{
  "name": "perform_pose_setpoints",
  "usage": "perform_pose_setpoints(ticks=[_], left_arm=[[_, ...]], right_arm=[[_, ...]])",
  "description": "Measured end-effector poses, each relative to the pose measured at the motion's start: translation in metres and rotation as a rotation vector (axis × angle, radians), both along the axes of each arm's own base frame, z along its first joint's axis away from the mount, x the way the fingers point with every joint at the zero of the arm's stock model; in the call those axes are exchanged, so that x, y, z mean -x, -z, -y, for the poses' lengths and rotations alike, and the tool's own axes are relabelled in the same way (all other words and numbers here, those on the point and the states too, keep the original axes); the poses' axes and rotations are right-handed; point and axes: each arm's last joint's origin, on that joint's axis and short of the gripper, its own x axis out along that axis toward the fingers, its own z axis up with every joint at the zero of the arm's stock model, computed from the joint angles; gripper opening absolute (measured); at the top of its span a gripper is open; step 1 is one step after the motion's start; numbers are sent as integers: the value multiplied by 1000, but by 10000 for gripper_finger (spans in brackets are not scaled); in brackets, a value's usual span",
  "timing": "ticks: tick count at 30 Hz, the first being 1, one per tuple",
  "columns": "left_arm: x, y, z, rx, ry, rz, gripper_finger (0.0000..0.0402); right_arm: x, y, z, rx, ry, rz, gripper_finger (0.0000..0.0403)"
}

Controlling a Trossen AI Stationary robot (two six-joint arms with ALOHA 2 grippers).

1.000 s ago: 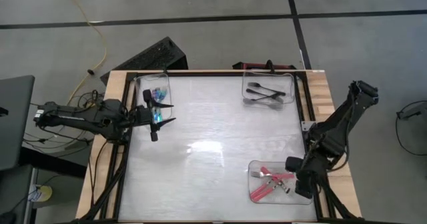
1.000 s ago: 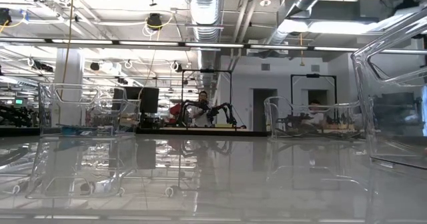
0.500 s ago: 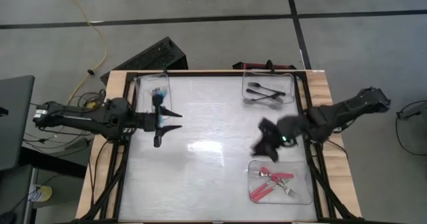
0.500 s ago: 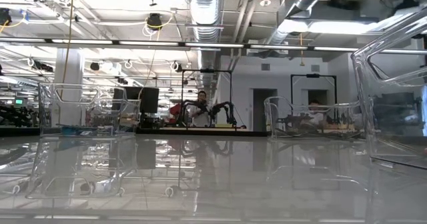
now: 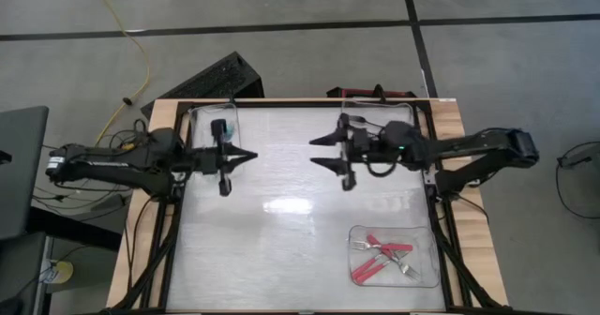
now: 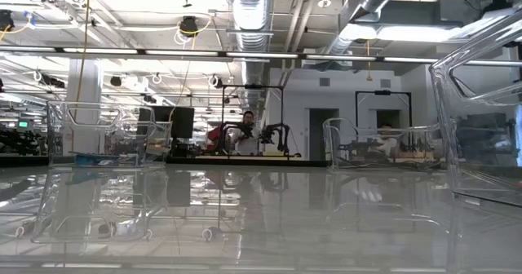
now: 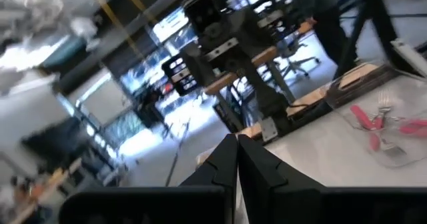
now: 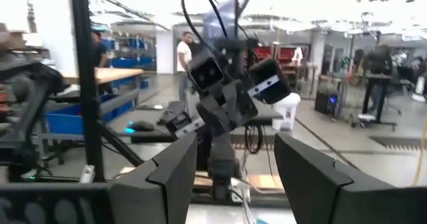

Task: Sort silverware by color (type)
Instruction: Return to Home Position

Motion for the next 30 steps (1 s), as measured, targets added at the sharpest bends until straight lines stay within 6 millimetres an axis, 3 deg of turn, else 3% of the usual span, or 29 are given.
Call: perform_pose_setpoints(ticks=[6, 14, 21, 25, 30], left_arm=[[-5, 4, -6, 66, -8, -23, 0], [-5, 7, -7, 70, -13, -53, 0], [-2, 7, -9, 52, -30, -64, 0], [5, 5, -12, 63, -47, -65, 0], [14, -3, -14, 50, -55, -138, 0]], right_arm=[[-29, 22, 10, -20, -17, -62, 223], [-46, 20, 9, -19, -31, -60, 223], [-43, 7, 10, -18, -29, -43, 215], [-40, -2, 13, -26, -17, -109, 172], [-39, -10, 22, -103, 6, -210, 60]])
